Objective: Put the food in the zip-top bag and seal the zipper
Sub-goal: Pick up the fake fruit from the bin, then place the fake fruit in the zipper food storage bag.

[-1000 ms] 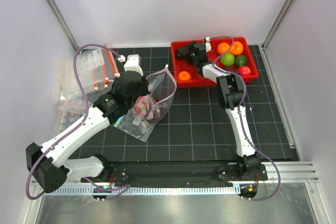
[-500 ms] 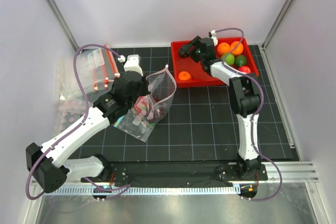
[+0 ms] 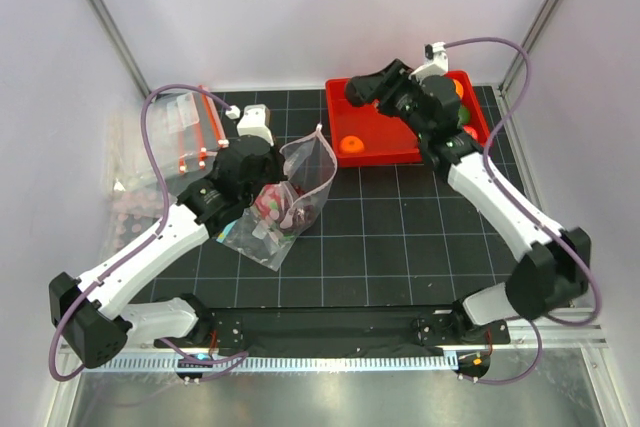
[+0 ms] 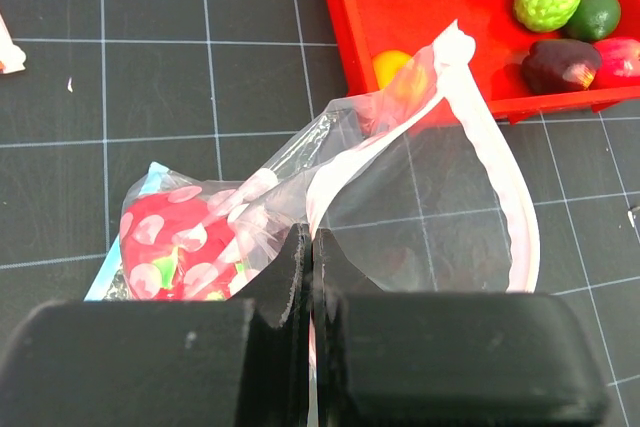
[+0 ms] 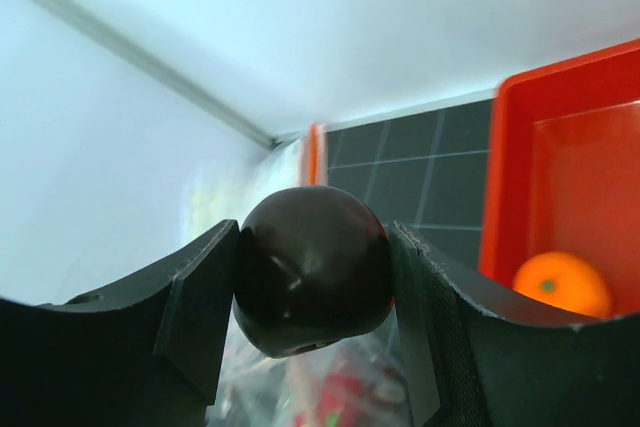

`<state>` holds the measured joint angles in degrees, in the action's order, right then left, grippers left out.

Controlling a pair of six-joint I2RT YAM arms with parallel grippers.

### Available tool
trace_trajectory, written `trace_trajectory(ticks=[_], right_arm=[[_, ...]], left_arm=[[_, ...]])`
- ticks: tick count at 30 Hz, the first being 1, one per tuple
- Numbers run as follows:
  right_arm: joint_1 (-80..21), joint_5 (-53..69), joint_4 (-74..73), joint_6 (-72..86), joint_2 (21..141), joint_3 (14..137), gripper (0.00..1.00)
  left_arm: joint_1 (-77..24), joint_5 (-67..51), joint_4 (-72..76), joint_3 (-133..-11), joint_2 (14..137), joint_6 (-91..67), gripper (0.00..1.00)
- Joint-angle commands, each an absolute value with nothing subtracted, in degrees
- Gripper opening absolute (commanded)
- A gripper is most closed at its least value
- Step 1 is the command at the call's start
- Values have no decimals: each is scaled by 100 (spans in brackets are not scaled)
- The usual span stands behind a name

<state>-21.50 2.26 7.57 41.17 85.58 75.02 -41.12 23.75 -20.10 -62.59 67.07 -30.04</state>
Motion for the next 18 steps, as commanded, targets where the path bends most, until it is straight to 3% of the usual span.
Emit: trace_trajectory(ticks=[1,8,18], right_arm=[[-2706,106,536,3552,7728,7033,20],[-4042,-798,447,2892,6900,6434,20],[-4614,-1292,413,2364,7479,6416,20]], left_arm=[[-4113,2329,-1916,-6319,6618,-3076,0],[-4105,2312,-1942,-6319,6609,-3076,0],[-4105,2206,-1785,-6197,6504,-3103,0]])
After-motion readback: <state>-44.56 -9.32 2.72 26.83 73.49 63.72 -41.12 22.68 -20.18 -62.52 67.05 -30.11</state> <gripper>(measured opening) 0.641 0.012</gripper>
